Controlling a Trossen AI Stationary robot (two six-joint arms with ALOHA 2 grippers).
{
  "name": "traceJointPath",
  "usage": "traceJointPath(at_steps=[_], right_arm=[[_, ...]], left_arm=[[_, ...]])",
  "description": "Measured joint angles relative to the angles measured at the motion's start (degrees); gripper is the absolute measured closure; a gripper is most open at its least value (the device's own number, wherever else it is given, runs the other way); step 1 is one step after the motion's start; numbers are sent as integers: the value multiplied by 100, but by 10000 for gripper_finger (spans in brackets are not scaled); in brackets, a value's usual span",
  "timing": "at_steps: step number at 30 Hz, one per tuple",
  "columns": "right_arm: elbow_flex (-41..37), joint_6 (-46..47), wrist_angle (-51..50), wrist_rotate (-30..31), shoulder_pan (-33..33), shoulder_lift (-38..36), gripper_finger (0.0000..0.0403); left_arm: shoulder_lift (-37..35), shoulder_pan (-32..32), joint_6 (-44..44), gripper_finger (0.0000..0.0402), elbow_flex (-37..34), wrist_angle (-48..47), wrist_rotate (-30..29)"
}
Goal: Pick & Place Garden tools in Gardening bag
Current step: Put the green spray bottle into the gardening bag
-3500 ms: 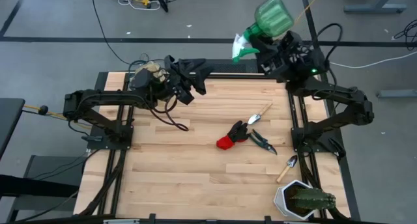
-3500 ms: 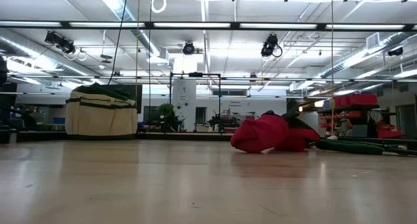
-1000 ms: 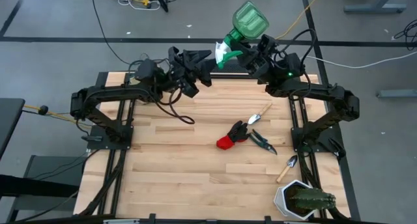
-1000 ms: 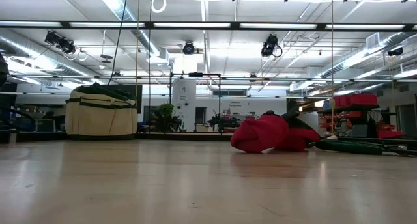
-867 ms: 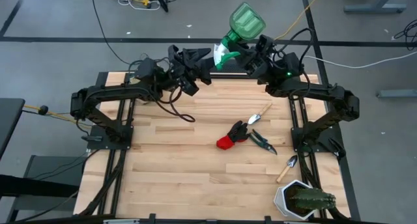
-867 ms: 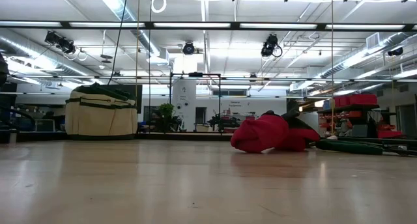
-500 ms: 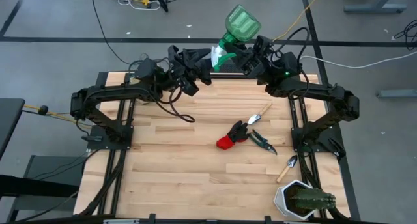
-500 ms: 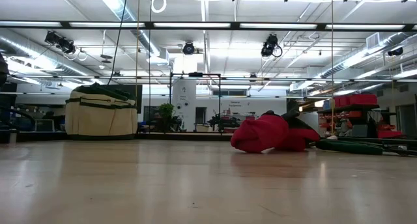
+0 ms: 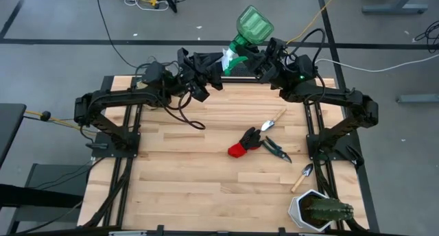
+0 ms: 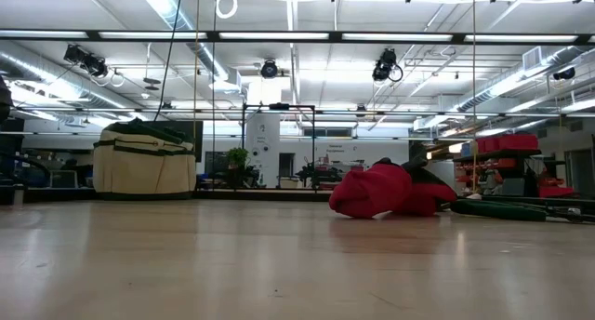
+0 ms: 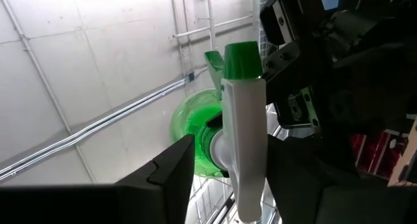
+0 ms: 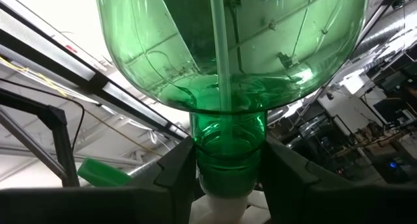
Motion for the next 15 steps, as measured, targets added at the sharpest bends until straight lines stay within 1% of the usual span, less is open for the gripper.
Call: traceJointPath(at_steps=[15], right_arm=[[0, -14, -32, 4, 0, 0, 254]], left_arm=[[0, -75, -2, 293, 0, -27, 2]])
